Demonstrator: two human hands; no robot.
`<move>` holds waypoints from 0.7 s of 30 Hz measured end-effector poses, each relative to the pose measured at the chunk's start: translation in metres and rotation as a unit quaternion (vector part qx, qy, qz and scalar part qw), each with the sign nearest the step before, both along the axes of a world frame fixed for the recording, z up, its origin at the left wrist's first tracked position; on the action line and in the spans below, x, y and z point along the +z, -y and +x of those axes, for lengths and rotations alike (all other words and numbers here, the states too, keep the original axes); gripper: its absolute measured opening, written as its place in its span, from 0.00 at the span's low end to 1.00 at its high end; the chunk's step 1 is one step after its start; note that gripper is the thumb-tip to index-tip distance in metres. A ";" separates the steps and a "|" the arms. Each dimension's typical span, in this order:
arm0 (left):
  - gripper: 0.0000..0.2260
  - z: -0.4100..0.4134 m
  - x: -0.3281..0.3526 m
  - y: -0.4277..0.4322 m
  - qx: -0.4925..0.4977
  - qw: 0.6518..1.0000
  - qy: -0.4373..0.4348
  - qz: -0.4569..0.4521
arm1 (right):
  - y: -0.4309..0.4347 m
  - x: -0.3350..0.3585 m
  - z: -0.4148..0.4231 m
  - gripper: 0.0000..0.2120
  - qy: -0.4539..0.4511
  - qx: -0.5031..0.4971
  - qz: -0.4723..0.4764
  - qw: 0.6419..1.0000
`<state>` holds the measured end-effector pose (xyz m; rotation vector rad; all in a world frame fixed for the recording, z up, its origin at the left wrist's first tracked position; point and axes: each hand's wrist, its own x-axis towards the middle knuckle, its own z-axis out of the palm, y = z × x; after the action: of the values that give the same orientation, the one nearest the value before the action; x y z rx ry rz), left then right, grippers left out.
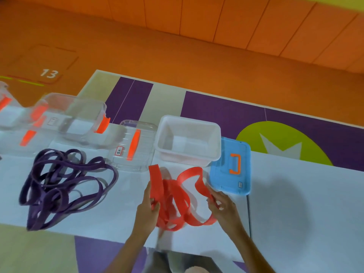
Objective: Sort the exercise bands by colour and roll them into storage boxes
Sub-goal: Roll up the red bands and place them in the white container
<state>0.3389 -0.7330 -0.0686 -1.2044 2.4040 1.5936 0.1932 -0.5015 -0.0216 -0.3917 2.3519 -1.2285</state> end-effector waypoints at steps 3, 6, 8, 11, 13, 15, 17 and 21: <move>0.34 0.006 0.000 0.007 -0.005 1.000 -0.007 0.008 | 0.007 0.019 -0.002 0.27 -0.026 -0.015 -0.019 0.999; 0.37 0.007 -0.003 0.012 -0.013 0.999 0.016 0.044 | 0.013 0.035 0.000 0.27 -0.045 -0.042 -0.052 0.997; 0.37 0.004 -0.002 0.013 -0.040 0.997 0.020 0.061 | 0.017 0.045 0.001 0.25 -0.024 -0.088 -0.100 0.991; 0.33 -0.002 0.006 0.013 -0.088 0.993 0.041 0.068 | 0.022 0.065 -0.001 0.25 -0.049 -0.123 -0.146 0.980; 0.28 -0.005 0.008 0.016 -0.128 0.990 0.049 0.032 | 0.024 0.080 -0.005 0.25 -0.078 -0.122 -0.165 0.976; 0.28 -0.006 0.012 0.016 -0.173 0.983 0.045 -0.047 | 0.021 0.092 -0.008 0.24 -0.100 -0.115 -0.174 0.973; 0.29 -0.010 0.011 0.016 -0.235 0.967 0.033 -0.095 | 0.017 0.099 -0.011 0.25 -0.114 -0.109 -0.171 0.973; 0.30 -0.018 0.013 0.007 -0.372 0.910 0.081 -0.162 | 0.009 0.109 -0.013 0.23 -0.128 -0.092 -0.173 0.972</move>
<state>0.3207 -0.7405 -0.0554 -0.3012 2.5913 0.8544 0.1801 -0.5106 0.0872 -0.4776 2.4254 -1.7832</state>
